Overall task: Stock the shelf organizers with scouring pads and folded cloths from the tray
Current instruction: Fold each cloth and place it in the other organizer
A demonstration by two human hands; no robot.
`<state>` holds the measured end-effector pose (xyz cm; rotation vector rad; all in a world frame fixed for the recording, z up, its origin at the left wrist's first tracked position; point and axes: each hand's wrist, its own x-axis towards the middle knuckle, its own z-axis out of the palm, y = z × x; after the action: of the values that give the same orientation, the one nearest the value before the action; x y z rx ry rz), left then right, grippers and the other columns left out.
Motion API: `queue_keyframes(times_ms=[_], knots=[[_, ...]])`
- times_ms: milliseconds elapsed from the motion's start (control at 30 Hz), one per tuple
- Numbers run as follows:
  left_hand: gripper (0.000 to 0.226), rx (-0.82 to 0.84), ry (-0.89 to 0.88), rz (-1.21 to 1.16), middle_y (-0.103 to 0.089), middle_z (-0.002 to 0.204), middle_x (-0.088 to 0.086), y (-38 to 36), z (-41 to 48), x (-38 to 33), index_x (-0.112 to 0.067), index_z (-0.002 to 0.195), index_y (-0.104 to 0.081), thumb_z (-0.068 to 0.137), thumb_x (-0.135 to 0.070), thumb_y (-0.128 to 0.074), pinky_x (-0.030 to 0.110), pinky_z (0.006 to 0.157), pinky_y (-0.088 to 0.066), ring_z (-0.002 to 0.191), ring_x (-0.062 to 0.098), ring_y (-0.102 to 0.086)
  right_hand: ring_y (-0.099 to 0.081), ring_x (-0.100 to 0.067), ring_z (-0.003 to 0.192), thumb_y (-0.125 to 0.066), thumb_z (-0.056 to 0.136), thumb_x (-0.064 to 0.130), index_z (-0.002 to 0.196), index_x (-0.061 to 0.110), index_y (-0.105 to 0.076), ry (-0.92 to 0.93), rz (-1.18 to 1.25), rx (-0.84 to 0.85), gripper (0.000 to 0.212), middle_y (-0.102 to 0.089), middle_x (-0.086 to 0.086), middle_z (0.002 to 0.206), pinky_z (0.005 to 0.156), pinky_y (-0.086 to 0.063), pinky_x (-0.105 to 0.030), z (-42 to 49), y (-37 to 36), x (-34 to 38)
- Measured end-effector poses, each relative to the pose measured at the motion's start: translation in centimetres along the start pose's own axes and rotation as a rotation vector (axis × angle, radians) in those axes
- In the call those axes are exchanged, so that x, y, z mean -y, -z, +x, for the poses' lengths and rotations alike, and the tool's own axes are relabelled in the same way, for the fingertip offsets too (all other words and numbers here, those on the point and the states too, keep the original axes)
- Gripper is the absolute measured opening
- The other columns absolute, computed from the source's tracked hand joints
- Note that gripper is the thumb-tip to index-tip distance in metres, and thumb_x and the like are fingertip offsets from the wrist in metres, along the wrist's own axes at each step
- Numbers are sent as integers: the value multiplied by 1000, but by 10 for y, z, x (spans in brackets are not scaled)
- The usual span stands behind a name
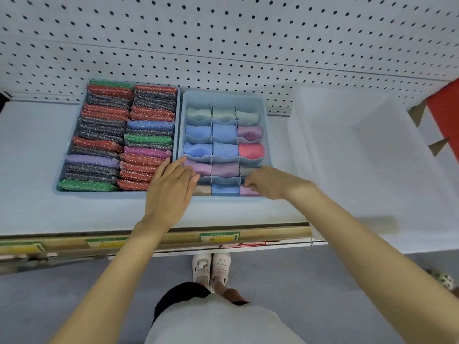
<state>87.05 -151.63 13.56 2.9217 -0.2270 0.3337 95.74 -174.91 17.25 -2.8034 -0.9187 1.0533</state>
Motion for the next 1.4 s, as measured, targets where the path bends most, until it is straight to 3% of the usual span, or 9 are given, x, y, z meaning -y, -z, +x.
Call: queue_keyframes(times_ms=[100, 200, 367, 500, 600, 733, 933, 1167, 1400], knots=[[56, 2, 2, -6, -71, 106, 7, 1, 0, -1, -7, 97, -72, 101, -30, -21, 38, 112, -24, 123, 23, -54, -29, -23, 57, -40, 73, -15, 60, 11, -34, -18, -35, 111, 30, -42, -15, 68, 56, -23, -31, 12, 8, -3], [56, 1, 5, -2, -71, 106, 8, 2, 0, -1, -7, 98, -72, 101, -30, -21, 38, 112, -24, 123, 23, -55, -12, -16, 56, -41, 64, -19, 56, 18, -17, 74, -87, 109, 45, -18, 2, 60, 52, -9, -29, 14, 17, 0], [56, 13, 4, 0, -71, 108, 8, 2, 0, -1, -7, 99, -72, 101, -30, -20, 38, 112, -25, 123, 22, -54, -23, -15, 63, -43, 69, -17, 71, -6, -47, 52, -55, 64, 11, -42, -21, 72, 56, -18, -29, 8, 10, -3], [56, 13, 6, 0, -70, 109, 8, 1, 0, -1, -6, 100, -71, 102, -30, -21, 38, 112, -25, 123, 23, -54, -46, -38, 77, -41, 79, -13, 102, -8, -59, -17, -1, 144, 29, -59, -22, 104, 65, -32, -37, 9, 14, 0], [54, 12, 7, 7, -70, 108, 7, 0, 0, -1, -7, 99, -72, 101, -30, -23, 37, 112, -24, 123, 22, -54, -42, -28, 74, -43, 89, -1, 92, -1, -64, -23, 26, 200, 22, -52, -12, 81, 66, -32, -31, 11, 26, 0], [52, 6, 11, -10, -71, 107, 6, -1, 0, 0, -7, 99, -71, 102, -29, -25, 37, 113, -24, 123, 22, -54, -51, -20, 75, -45, 85, -3, 101, 8, -72, -10, 61, 162, 33, -68, -9, 89, 70, -43, -30, 1, 38, -3], [51, 14, 9, -21, -70, 107, 5, -1, -1, 0, -7, 100, -71, 102, -29, -24, 37, 113, -25, 124, 21, -53, -39, -1, 45, -49, 84, -8, 105, 0, -70, -30, 89, 311, 31, -59, -23, 86, 47, -30, -6, 5, 32, 1], [51, 6, 48, -158, -67, 117, 4, 4, 2, -1, -11, 109, -68, 101, -33, -23, 35, 110, -27, 122, 20, -53, -55, -12, 65, -48, 89, -2, 107, 3, -69, -62, 225, 291, 28, -63, -10, 88, 63, -46, -12, 1, 38, -2], [53, -17, 202, -315, -56, 133, 9, 15, 34, 17, -7, 126, -58, 99, -37, -22, 39, 106, -32, 124, 26, -48, -62, -15, 95, -52, 89, 7, 101, 10, -71, 48, 303, -226, 22, -71, -1, 104, 85, -45, -24, 24, 50, 15]])
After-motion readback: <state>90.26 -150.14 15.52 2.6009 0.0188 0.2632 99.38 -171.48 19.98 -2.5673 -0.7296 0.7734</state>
